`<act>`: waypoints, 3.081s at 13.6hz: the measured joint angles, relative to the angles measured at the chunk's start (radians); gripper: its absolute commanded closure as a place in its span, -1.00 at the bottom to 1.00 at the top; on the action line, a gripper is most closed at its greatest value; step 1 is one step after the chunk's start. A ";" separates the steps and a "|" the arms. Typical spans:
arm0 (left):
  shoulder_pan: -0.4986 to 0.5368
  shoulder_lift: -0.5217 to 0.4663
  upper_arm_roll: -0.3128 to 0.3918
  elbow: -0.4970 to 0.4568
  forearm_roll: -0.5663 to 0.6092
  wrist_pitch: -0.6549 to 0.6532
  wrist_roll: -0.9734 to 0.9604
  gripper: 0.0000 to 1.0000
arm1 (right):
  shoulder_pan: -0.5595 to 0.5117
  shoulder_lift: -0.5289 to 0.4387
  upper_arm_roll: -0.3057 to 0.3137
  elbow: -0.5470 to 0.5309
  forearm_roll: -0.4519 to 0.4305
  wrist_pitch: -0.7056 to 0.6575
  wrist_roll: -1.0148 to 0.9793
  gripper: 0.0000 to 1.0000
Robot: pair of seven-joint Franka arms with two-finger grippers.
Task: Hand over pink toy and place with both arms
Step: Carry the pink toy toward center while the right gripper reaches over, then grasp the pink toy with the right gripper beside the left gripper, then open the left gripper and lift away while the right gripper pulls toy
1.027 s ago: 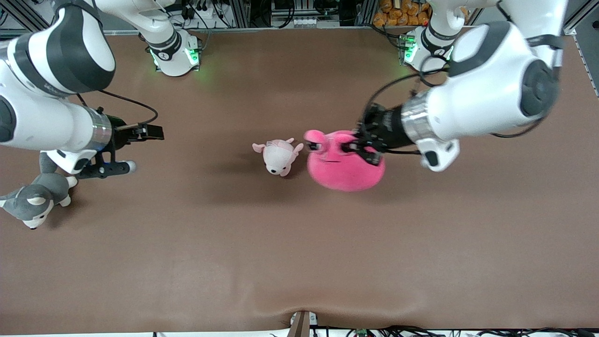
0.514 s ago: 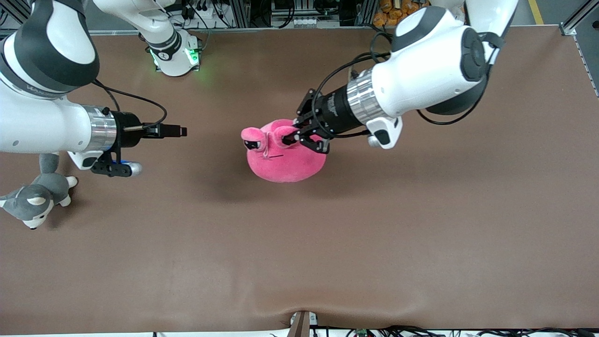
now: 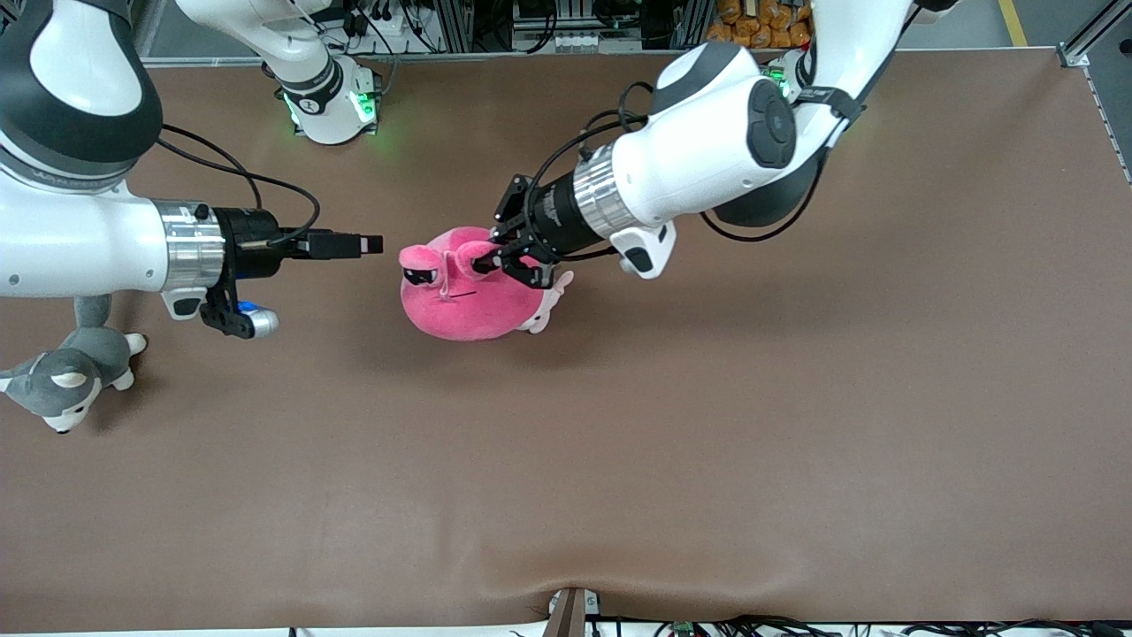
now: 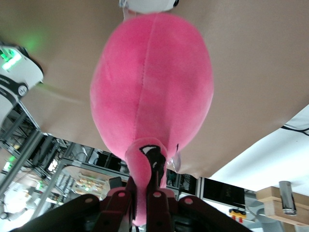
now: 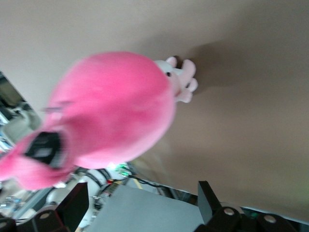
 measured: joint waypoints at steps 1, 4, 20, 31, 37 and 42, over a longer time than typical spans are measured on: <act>-0.022 0.004 0.017 0.000 0.000 0.016 -0.012 1.00 | 0.001 0.002 0.001 0.000 0.014 0.013 0.001 -1.00; -0.094 0.007 0.086 0.000 0.000 0.030 -0.044 1.00 | 0.018 0.002 0.007 0.000 0.022 0.055 0.001 -1.00; -0.154 -0.011 0.109 0.012 0.000 0.047 -0.137 1.00 | 0.062 0.015 0.011 -0.001 0.023 0.094 -0.141 -0.61; -0.145 -0.014 0.110 0.013 -0.006 0.048 -0.140 -0.71 | 0.059 0.015 0.000 -0.001 0.021 0.069 -0.141 1.00; -0.080 -0.056 0.119 0.020 -0.013 0.012 -0.130 -1.00 | -0.013 0.016 -0.009 -0.002 -0.094 0.013 -0.142 1.00; -0.039 -0.145 0.123 0.020 0.138 -0.130 0.011 -1.00 | -0.136 0.029 -0.014 -0.029 -0.211 -0.056 -0.160 1.00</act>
